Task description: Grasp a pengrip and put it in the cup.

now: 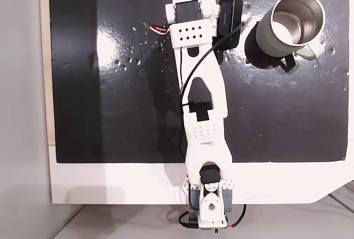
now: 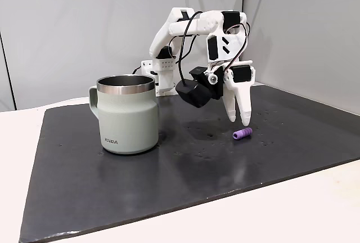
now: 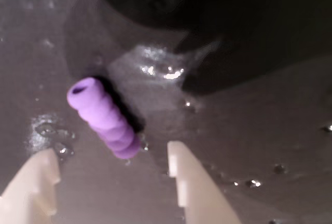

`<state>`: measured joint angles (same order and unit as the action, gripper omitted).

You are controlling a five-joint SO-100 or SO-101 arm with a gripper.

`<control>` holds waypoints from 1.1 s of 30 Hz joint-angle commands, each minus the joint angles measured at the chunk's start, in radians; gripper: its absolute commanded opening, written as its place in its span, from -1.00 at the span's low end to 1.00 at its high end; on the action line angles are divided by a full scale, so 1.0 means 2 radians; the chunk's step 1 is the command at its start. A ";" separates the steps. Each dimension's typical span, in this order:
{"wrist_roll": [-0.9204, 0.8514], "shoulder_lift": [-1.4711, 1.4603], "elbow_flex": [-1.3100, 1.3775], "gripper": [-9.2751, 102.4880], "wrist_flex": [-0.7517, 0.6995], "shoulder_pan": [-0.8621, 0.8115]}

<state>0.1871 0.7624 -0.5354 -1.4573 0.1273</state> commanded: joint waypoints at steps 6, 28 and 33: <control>0.002 -0.081 0.181 -0.45 -0.056 -0.002; -0.001 -0.159 0.249 -0.83 -0.059 -0.007; 0.002 -0.107 0.230 -0.83 -0.063 -0.008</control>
<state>0.1887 0.4479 -0.0828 -1.5723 0.1227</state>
